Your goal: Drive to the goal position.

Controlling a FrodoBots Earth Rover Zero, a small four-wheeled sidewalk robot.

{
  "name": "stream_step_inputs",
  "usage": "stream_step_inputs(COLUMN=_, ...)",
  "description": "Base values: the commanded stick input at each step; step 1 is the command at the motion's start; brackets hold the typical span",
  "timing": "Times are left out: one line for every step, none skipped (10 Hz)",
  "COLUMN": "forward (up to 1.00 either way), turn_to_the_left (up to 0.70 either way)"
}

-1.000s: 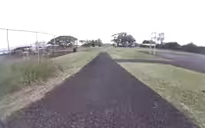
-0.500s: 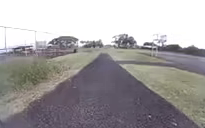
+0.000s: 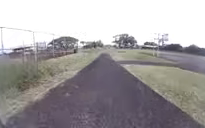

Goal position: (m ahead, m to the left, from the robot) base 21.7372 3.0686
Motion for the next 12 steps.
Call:
stream_step_inputs(forward=0.85, turn_to_the_left=0.00)
stream_step_inputs(forward=0.85, turn_to_the_left=0.00)
stream_step_inputs(forward=0.85, turn_to_the_left=0.00)
stream_step_inputs(forward=0.85, turn_to_the_left=0.00)
stream_step_inputs(forward=0.85, turn_to_the_left=-0.03)
stream_step_inputs(forward=0.85, turn_to_the_left=-0.23)
stream_step_inputs(forward=0.85, turn_to_the_left=-0.22)
stream_step_inputs(forward=0.85, turn_to_the_left=-0.12)
stream_step_inputs(forward=0.85, turn_to_the_left=-0.01)
stream_step_inputs(forward=0.85, turn_to_the_left=0.00)
stream_step_inputs(forward=0.85, turn_to_the_left=0.00)
stream_step_inputs(forward=0.85, turn_to_the_left=0.00)
